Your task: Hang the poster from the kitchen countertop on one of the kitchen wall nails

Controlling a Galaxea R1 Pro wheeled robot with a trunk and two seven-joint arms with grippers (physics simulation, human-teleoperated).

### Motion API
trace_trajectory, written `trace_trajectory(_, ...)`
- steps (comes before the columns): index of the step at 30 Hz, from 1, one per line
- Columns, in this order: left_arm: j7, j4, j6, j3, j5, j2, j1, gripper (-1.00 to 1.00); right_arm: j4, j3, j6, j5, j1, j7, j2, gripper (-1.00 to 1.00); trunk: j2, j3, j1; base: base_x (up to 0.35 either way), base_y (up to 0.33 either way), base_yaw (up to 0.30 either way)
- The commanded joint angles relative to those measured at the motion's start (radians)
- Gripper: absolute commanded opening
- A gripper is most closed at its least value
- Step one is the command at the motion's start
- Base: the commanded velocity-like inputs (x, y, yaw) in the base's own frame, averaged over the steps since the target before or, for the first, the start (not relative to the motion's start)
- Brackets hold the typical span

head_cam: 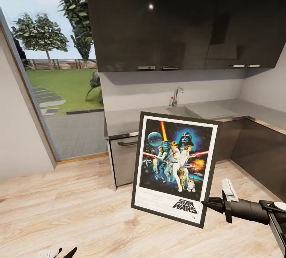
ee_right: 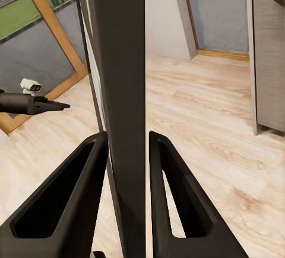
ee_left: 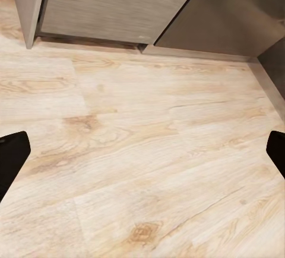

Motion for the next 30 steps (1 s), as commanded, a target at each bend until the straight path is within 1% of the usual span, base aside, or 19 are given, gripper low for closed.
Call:
trace_trajectory(1, -0.004, 0.002, -0.002, -0.007, 0.01, 0.0, -0.001, 1.0, -0.001, -0.001, 0.012, 0.003, -0.001, 0.006, 0.0, -1.0, -0.002, -0.002, 0.001, 0.0, 0.0, 0.0)
trace_trajectory(7, -0.006, 0.002, -0.004, -0.007, 0.01, 0.0, -0.001, 1.0, -0.001, -0.001, 0.011, 0.003, -0.001, 0.005, 0.0, -1.0, -0.002, -0.002, 0.001, 0.0, 0.0, 0.068)
trace_trajectory(20, -0.003, 0.002, -0.001, -0.007, 0.01, 0.0, -0.001, 1.0, -0.002, -0.001, 0.01, 0.003, -0.001, 0.005, 0.0, -1.0, -0.002, -0.002, 0.001, 0.0, 0.004, 0.249)
trace_trajectory(24, -0.003, 0.002, -0.001, -0.007, 0.01, 0.0, -0.001, 1.0, -0.002, -0.001, 0.01, 0.003, -0.001, 0.005, 0.0, -1.0, -0.002, -0.002, 0.001, 0.0, 0.17, 0.105)
trace_trajectory(30, -0.004, 0.002, 0.001, -0.007, 0.01, 0.0, -0.001, 1.0, -0.002, -0.001, 0.01, 0.003, -0.001, 0.005, 0.0, -1.0, -0.002, -0.002, 0.001, 0.0, 0.271, 0.019)
